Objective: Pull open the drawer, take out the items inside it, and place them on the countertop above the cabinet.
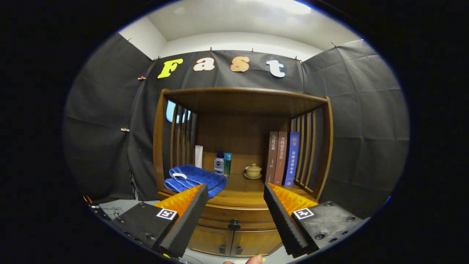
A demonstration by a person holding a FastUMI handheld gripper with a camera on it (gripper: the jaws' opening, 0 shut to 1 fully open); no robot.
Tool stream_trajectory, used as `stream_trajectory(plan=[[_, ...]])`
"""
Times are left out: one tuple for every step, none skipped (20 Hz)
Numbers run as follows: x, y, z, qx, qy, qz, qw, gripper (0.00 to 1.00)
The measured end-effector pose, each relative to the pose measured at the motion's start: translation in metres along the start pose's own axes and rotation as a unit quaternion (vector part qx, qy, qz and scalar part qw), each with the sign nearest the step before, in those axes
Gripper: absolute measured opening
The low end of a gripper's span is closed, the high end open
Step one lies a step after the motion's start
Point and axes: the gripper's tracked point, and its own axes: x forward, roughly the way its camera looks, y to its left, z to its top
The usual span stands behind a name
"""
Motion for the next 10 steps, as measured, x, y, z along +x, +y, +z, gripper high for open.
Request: stream_trajectory(plan=[[0.009,0.004,-0.013,0.010,0.007,0.006,1.000,0.99],[0.017,0.007,-0.025,0.021,0.013,0.010,1.000,0.99],[0.028,0.008,-0.038,0.031,0.017,0.009,0.999,0.99],[0.036,0.010,-0.052,0.034,0.023,0.009,0.999,0.99],[0.045,0.010,-0.065,0.032,0.027,0.006,0.999,0.99],[0.053,0.009,-0.077,0.027,0.031,0.002,0.999,0.99],[0.061,0.007,-0.088,0.023,0.032,-0.002,0.999,0.99],[0.068,0.006,-0.097,0.022,0.034,-0.005,0.999,0.99],[0.076,0.005,-0.108,0.022,0.039,-0.008,0.999,0.99],[0.082,0.004,-0.118,0.024,0.043,-0.009,0.999,0.99]])
